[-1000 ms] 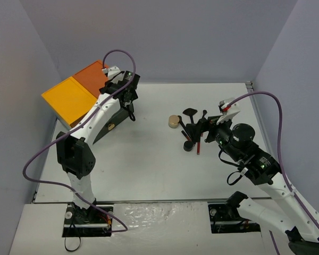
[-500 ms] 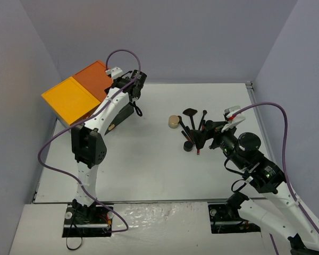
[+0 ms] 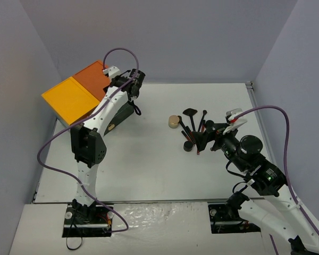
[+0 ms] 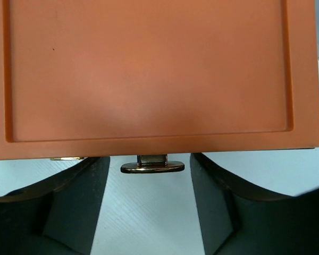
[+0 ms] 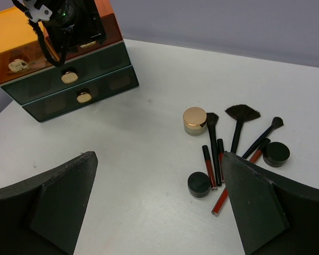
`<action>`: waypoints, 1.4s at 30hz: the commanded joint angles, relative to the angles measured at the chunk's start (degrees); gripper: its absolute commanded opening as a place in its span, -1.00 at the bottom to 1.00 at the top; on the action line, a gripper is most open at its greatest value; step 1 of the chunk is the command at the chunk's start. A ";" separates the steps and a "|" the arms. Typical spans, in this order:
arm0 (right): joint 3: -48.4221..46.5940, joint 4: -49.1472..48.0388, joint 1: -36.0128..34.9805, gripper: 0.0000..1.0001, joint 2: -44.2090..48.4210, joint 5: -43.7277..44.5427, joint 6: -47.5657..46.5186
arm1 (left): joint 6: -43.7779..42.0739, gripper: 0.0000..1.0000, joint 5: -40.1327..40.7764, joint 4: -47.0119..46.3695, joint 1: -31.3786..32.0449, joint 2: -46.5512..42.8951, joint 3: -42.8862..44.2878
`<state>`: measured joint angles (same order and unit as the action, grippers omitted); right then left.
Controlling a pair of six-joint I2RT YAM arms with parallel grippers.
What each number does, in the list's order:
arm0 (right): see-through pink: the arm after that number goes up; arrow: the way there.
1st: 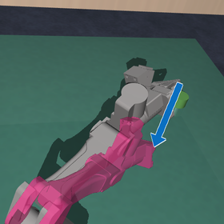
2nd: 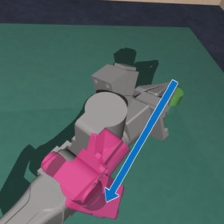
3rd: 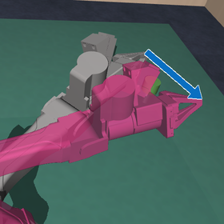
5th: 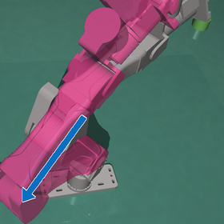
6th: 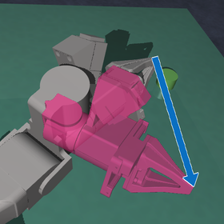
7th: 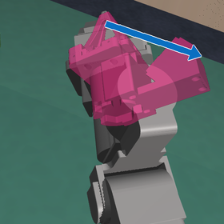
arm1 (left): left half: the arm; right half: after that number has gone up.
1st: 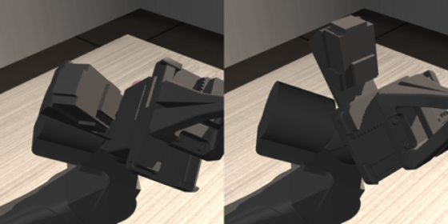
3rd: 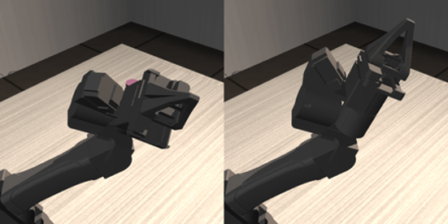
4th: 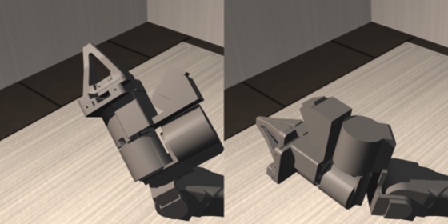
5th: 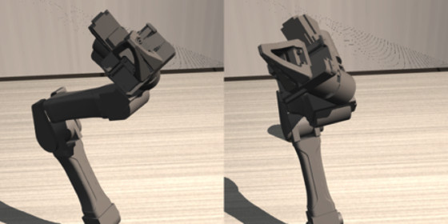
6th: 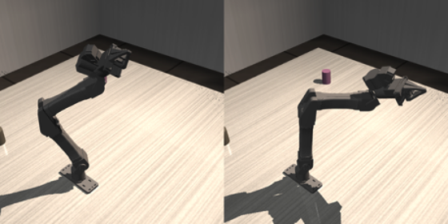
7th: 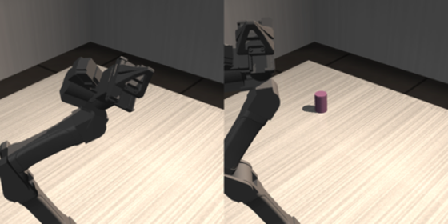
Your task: Organize the makeup
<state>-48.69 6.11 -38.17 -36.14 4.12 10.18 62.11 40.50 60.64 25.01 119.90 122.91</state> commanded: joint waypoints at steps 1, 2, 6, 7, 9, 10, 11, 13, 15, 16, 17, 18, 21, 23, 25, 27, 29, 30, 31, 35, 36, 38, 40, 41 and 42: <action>-0.48 -3.38 0.41 1.00 -0.54 0.44 -0.95 | -0.41 -0.04 1.57 0.15 -0.85 -2.47 3.27; -0.52 -3.38 0.46 1.00 -0.59 0.31 -0.95 | -0.41 -0.12 1.38 0.24 -0.84 -2.47 3.23; -0.53 -3.38 0.47 1.00 -0.60 0.36 -1.13 | 0.20 -0.34 -0.06 0.62 -0.06 -3.17 2.87; -0.53 -3.38 0.38 1.00 -0.60 0.36 -1.13 | 0.21 -0.38 -0.15 0.62 0.29 -3.52 2.69; -0.53 -3.38 0.46 1.00 -0.68 0.36 -1.31 | 0.42 -0.42 -1.07 0.70 1.78 -4.31 1.67; -0.53 -3.38 0.38 1.00 -0.69 0.36 -1.39 | 0.72 -0.43 -2.04 0.71 2.46 -4.90 1.22; -0.53 -3.38 0.43 1.00 -0.73 0.36 -1.49 | 1.12 -0.43 -2.52 0.80 2.92 -5.56 0.38; -0.53 -3.47 0.39 1.00 -0.85 0.36 -1.58 | 2.00 -0.42 -3.56 0.97 3.70 -6.50 -0.92; -0.53 -3.47 0.47 1.00 -0.69 0.28 -1.74 | 2.64 -0.43 -4.60 1.05 4.74 -7.71 -2.44; -0.53 -3.51 0.47 1.00 -0.60 0.23 -1.79 | 2.97 -0.43 -4.81 1.19 5.30 -8.09 -2.89; -0.53 -3.56 0.47 1.00 -0.51 0.19 -1.84 | 3.28 -0.43 -4.98 1.36 5.86 -8.46 -3.30; -0.54 -3.56 0.47 1.00 -0.50 0.18 -1.92 | 3.32 -0.43 -4.91 1.88 6.41 -8.65 -3.58; -0.62 -3.56 0.47 1.00 -0.08 0.01 -1.98 | 4.91 -0.40 -5.42 2.83 8.10 -9.84 -5.20; -0.53 -3.47 0.44 1.00 0.16 -0.13 -1.92 | 5.61 -0.39 -5.72 2.76 9.07 -11.10 -6.43; -0.58 -3.47 0.38 1.00 0.33 -0.25 -1.92 | 6.50 -0.35 -6.36 3.02 10.09 -11.73 -7.56; -0.62 -3.47 0.45 1.00 0.59 -0.40 -1.85 | 7.47 -0.31 -7.03 3.54 10.84 -12.25 -8.38; -0.62 -3.47 0.38 1.00 0.82 -0.52 -1.78 | 8.04 -0.30 -6.96 3.78 11.39 -12.96 -9.34; -0.60 -3.47 0.38 1.00 1.00 -0.62 -1.68 | 8.35 -0.30 -6.82 3.89 11.74 -13.41 -9.89; -0.54 -3.47 0.38 1.00 1.28 -0.68 -1.52 | 8.74 -0.30 -6.76 4.16 12.23 -13.74 -10.39; -0.24 -3.47 0.38 1.00 2.01 -1.16 -1.31 | 9.84 -0.29 -7.01 4.86 13.42 -14.66 -11.25; -0.20 -3.47 0.38 1.00 2.09 -1.20 -1.31 | 10.05 -0.28 -7.01 5.03 13.58 -14.86 -11.46; -0.21 -3.47 0.47 1.00 2.44 -1.36 -1.31 | 10.34 -0.25 -7.37 5.25 13.97 -15.23 -11.59; -0.34 -3.47 0.47 1.00 2.54 -1.46 -1.35 | 10.35 -0.18 -7.72 5.06 14.17 -15.63 -11.36; -0.48 -3.47 0.47 1.00 2.49 -1.41 -1.45 | 10.26 -0.13 -7.91 4.83 14.31 -15.91 -11.17; -0.59 -3.47 0.47 1.00 2.42 -1.43 -1.48 | 9.92 -0.08 -7.98 4.75 14.42 -16.07 -10.74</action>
<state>-48.69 6.70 -37.91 -33.54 3.54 8.91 71.78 34.13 64.74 37.95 109.41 110.76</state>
